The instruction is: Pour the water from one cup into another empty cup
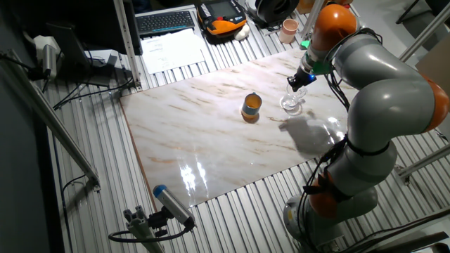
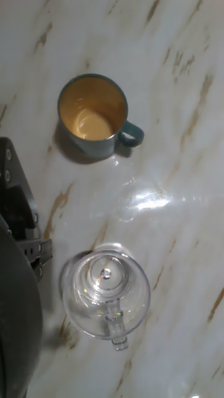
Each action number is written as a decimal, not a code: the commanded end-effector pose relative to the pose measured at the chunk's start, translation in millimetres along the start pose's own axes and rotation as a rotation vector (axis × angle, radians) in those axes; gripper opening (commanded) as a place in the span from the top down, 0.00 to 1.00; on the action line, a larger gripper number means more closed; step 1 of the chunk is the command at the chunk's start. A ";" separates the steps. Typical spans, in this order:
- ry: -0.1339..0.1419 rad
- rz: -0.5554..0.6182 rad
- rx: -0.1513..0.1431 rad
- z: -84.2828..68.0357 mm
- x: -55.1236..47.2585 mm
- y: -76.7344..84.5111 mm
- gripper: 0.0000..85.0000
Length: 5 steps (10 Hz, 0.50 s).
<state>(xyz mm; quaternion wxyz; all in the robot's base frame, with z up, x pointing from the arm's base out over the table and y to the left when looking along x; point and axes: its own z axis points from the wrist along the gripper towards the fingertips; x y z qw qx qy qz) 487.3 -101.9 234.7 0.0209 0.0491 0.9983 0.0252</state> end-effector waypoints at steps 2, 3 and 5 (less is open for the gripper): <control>-0.001 0.006 -0.009 0.5 2.9 -4.3 1.00; 0.004 0.012 -0.023 1.0 2.7 -4.9 1.00; 0.025 0.030 -0.071 4.3 0.2 -5.9 1.00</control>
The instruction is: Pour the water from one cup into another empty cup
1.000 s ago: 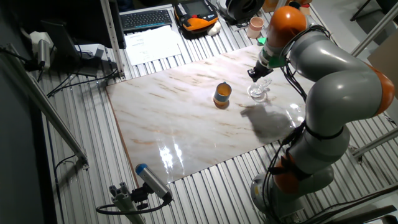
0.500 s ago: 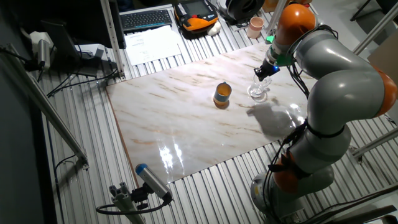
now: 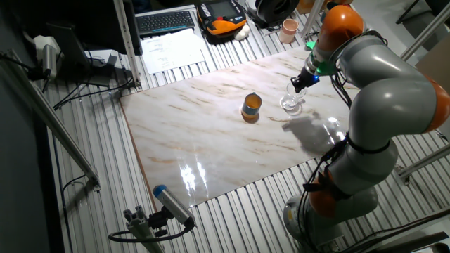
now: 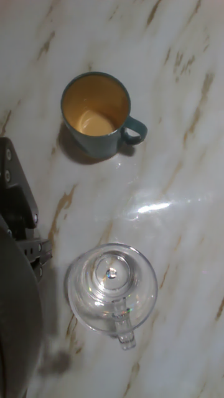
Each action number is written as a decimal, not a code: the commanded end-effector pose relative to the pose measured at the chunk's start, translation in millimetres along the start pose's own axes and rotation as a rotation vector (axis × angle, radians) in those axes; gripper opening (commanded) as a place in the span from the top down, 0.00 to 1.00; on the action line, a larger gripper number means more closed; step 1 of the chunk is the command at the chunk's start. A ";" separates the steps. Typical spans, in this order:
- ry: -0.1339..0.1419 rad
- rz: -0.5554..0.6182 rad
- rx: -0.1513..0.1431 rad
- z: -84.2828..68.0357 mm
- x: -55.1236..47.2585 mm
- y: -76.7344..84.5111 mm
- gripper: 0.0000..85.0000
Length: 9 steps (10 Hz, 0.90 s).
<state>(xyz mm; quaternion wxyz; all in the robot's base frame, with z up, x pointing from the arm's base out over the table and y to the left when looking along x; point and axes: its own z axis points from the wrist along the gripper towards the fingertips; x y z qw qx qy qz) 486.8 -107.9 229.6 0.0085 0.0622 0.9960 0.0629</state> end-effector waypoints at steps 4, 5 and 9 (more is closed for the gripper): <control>0.024 -0.043 -0.013 0.8 -2.1 0.1 1.00; 0.024 -0.051 -0.013 0.6 -1.7 -0.7 1.00; 0.029 -0.070 -0.019 3.3 -2.0 -2.6 1.00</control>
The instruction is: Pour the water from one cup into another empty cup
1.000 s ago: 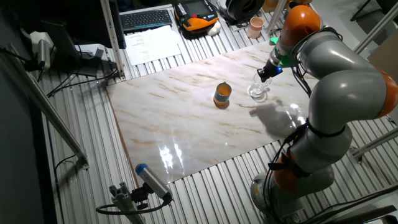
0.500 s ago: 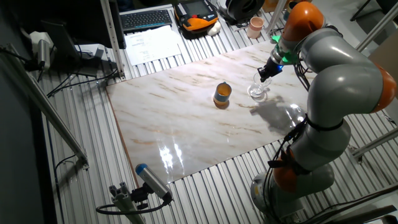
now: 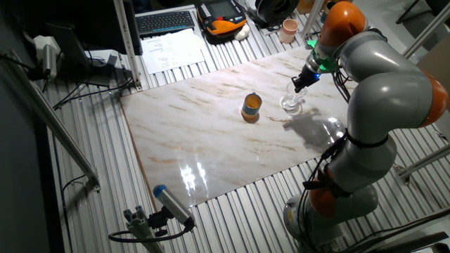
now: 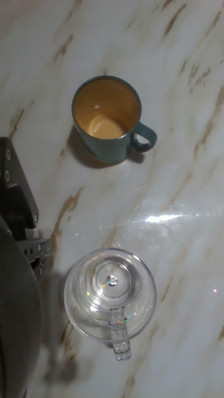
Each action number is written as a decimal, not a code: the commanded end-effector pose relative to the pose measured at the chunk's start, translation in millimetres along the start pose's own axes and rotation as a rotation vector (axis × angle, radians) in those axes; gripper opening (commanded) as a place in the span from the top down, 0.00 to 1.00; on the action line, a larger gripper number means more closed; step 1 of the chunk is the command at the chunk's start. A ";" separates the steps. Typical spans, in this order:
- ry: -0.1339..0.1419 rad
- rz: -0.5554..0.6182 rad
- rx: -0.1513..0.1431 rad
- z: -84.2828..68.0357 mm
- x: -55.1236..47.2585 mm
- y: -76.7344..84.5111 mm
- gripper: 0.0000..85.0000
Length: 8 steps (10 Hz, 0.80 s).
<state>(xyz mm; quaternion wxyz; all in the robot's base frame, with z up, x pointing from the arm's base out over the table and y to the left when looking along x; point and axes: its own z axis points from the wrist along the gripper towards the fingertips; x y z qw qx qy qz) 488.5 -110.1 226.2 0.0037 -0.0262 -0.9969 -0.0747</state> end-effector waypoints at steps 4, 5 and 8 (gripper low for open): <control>-0.004 0.002 0.000 1.5 -0.7 -0.2 1.00; -0.005 0.001 0.002 1.2 -1.3 0.5 1.00; -0.003 0.013 0.034 6.5 -4.5 1.4 1.00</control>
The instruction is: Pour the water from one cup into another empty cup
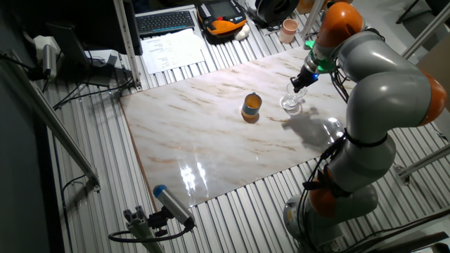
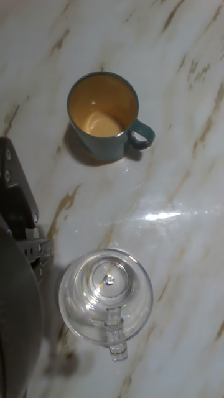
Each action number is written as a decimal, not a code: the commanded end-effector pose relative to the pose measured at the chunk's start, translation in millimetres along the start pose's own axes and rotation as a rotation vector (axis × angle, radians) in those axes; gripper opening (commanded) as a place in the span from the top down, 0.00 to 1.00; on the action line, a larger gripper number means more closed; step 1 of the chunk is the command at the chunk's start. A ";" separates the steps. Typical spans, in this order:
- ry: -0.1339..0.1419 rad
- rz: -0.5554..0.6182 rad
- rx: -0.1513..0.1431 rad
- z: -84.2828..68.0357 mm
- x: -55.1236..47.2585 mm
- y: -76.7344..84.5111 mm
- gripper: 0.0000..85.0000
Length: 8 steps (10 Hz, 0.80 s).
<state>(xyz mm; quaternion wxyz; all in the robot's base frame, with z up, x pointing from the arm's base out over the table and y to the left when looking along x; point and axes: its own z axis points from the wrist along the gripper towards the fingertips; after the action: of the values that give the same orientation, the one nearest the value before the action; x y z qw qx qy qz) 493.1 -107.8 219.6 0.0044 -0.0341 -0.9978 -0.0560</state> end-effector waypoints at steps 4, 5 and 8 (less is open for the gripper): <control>0.028 0.046 -0.003 -0.6 -8.6 8.4 1.00; 0.032 0.047 -0.031 0.2 -10.1 9.9 1.00; 0.042 0.047 -0.040 -1.5 -11.3 11.8 1.00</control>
<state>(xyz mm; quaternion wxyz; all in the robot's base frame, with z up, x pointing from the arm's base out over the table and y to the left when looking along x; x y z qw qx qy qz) 505.2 -97.0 222.3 0.0282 -0.0557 -0.9949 -0.0791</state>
